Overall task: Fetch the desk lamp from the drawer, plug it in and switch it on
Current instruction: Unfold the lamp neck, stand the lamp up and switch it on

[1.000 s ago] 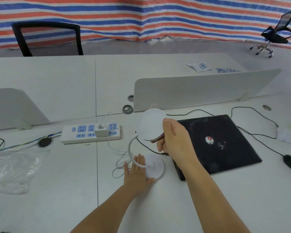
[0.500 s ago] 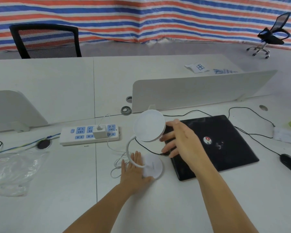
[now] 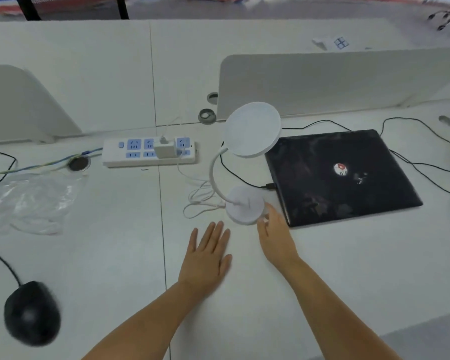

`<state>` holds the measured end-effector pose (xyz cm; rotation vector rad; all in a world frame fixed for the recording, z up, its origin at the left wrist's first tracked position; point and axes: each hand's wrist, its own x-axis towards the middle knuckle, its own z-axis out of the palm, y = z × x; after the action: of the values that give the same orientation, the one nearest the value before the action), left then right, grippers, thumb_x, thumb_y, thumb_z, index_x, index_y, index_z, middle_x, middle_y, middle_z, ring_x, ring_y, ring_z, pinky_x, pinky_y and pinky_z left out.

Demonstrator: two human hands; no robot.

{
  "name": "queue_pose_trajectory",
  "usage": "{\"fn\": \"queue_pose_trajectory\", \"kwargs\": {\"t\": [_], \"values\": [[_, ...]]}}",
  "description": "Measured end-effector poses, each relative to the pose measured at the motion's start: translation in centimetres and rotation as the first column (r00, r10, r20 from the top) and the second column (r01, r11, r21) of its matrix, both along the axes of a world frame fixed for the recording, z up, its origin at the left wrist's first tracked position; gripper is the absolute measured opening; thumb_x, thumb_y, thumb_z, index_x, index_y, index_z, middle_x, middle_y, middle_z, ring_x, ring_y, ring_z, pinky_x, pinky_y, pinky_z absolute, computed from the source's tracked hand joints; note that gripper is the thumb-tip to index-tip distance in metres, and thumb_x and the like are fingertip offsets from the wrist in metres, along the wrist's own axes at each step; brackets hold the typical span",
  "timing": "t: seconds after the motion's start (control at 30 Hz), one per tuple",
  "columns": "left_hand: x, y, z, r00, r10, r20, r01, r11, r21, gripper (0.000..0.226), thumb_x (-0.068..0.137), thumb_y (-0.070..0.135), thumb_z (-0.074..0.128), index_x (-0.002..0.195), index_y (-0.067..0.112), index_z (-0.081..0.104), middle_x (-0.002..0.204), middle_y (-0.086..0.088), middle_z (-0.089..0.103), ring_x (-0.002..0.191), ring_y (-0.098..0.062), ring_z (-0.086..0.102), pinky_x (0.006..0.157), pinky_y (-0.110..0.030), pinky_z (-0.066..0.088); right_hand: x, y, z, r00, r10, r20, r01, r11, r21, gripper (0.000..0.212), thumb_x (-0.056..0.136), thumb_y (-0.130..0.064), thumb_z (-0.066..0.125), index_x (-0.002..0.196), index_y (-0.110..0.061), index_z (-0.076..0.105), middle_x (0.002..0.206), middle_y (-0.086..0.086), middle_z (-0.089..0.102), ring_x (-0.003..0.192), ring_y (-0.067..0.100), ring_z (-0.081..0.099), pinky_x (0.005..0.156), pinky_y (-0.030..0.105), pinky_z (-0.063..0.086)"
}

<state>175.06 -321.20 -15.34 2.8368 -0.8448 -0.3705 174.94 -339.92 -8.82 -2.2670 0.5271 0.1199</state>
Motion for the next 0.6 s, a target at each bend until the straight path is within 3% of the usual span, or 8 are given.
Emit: {"fn": "queue_pose_trajectory", "kwargs": {"t": [0.13, 0.3, 0.43, 0.6], "values": [[0.0, -0.2, -0.1, 1.000, -0.004, 0.022, 0.004, 1.000, 0.014, 0.061, 0.098, 0.045, 0.010, 0.148, 0.016, 0.029, 0.156, -0.004, 0.030, 0.145, -0.022, 0.024, 0.112, -0.050, 0.009, 0.3, -0.3, -1.4, 0.993, 0.116, -0.002, -0.115, 0.974, -0.196, 0.056, 0.099, -0.025, 0.040, 0.150, -0.017, 0.020, 0.131, 0.011, 0.048, 0.118, 0.027, 0.046, 0.102, 0.037, 0.041], [-0.1, -0.2, -0.3, 1.000, -0.006, 0.024, 0.006, 1.000, 0.002, 0.057, 0.097, 0.043, 0.023, 0.147, 0.016, 0.030, 0.156, -0.004, 0.030, 0.145, -0.022, 0.025, 0.113, -0.050, 0.009, 0.7, -0.6, -2.3, 0.980, 0.199, -0.031, -0.197, 0.916, -0.349, 0.057, 0.100, -0.030, 0.036, 0.151, -0.018, 0.016, 0.129, 0.013, 0.047, 0.113, 0.027, 0.046, 0.097, 0.037, 0.044], [-0.1, -0.1, -0.1, 1.000, 0.003, -0.004, -0.002, 1.000, 0.019, 0.061, 0.098, 0.045, 0.008, 0.147, 0.017, 0.030, 0.156, -0.004, 0.031, 0.145, -0.021, 0.026, 0.113, -0.050, 0.009, 0.9, -0.7, -2.4, 0.975, 0.209, -0.073, -0.221, 0.897, -0.383, 0.056, 0.100, -0.033, 0.033, 0.152, -0.020, 0.015, 0.135, 0.010, 0.043, 0.118, 0.025, 0.042, 0.094, 0.034, 0.043], [-0.1, -0.2, -0.3, 1.000, -0.001, 0.031, 0.000, 1.000, 0.029, 0.060, 0.098, 0.045, 0.010, 0.147, 0.017, 0.031, 0.156, -0.004, 0.032, 0.144, -0.022, 0.027, 0.113, -0.049, 0.010, 1.2, -0.7, -1.9, 0.968, 0.211, -0.138, -0.248, 0.898, -0.365, 0.056, 0.101, -0.036, 0.031, 0.152, -0.020, 0.013, 0.137, 0.008, 0.040, 0.121, 0.024, 0.039, 0.097, 0.034, 0.042]]}}
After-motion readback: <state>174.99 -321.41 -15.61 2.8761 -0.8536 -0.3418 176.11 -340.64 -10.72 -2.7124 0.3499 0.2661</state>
